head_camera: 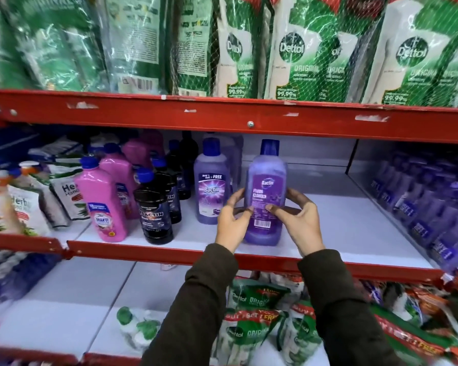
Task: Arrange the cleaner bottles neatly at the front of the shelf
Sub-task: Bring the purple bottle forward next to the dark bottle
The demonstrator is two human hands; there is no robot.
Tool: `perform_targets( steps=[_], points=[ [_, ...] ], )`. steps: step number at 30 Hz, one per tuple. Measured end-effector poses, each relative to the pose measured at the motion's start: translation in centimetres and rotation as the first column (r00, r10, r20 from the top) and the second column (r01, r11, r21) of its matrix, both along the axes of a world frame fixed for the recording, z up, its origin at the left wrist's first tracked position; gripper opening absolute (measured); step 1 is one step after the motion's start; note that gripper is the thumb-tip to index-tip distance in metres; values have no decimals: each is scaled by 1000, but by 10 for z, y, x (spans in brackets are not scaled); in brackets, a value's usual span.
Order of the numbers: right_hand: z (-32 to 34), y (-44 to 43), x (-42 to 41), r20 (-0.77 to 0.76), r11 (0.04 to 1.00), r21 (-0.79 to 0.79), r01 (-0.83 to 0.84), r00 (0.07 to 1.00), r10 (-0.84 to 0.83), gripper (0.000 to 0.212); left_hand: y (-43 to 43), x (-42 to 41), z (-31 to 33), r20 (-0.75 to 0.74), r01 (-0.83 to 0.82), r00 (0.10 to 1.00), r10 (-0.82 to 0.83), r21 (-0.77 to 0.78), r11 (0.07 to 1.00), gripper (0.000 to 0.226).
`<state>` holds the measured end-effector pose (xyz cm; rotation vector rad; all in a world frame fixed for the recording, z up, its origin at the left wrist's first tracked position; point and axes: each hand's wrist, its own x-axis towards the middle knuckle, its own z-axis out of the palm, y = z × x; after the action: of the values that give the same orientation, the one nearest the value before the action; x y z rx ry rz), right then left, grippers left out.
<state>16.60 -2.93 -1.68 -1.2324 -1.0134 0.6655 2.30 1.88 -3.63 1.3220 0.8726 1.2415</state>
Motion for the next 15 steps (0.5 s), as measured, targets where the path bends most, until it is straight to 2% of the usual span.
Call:
perform_targets(
  steps=[4, 9, 15],
  points=[
    [-3, 14, -47, 95, 997, 47, -62, 994, 57, 55, 1, -50, -5, 17, -97, 995, 96, 61, 993, 49],
    [-16, 25, -93, 99, 990, 74, -120, 989, 112, 59, 5, -98, -15, 0, -165, 986, 165, 39, 986, 52],
    [-24, 27, -112, 69, 988, 99, -121, 991, 115, 58, 12, -118, -23, -46, -121, 991, 126, 92, 988, 50]
  ],
)
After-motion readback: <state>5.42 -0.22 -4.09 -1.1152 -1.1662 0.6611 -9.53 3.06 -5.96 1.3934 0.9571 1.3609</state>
